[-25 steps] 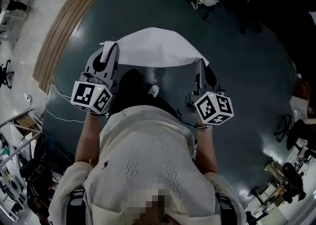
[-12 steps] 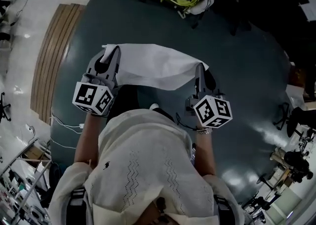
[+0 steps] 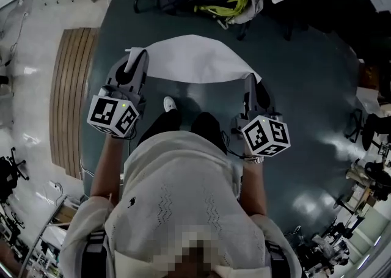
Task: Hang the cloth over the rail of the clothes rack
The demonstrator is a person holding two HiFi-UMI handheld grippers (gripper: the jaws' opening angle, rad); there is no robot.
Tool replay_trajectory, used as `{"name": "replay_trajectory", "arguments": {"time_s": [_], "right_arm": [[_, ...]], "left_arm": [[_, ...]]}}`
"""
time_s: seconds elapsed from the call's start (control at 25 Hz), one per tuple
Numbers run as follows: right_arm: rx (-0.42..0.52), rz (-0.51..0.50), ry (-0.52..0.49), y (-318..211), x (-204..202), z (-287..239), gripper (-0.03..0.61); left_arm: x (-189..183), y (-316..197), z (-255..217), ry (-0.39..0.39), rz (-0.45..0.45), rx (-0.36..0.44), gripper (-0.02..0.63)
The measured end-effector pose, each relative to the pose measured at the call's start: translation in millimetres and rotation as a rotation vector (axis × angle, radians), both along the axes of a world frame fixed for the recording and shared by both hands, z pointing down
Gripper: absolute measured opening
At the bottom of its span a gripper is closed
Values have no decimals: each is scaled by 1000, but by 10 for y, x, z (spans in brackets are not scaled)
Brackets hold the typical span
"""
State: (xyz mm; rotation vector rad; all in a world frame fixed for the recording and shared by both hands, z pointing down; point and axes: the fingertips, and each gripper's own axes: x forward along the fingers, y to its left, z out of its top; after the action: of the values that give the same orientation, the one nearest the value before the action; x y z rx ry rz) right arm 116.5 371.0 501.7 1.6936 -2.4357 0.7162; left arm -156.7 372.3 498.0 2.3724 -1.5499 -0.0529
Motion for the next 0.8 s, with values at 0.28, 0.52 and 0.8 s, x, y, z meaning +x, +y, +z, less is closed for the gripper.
{"name": "replay_trajectory", "arguments": {"time_s": [0.28, 0.52, 0.8], "right_arm": [[-25, 60, 2, -479, -106, 36, 25], [-38, 57, 2, -1012, -98, 152, 25], [-30, 21, -21, -2134, 18, 161, 25]], "left_arm": [[-193, -623, 11, 10, 36, 2, 17], [-114, -1109, 104, 3, 55, -18, 17], [-32, -2137, 116, 6, -3, -25, 17]]}}
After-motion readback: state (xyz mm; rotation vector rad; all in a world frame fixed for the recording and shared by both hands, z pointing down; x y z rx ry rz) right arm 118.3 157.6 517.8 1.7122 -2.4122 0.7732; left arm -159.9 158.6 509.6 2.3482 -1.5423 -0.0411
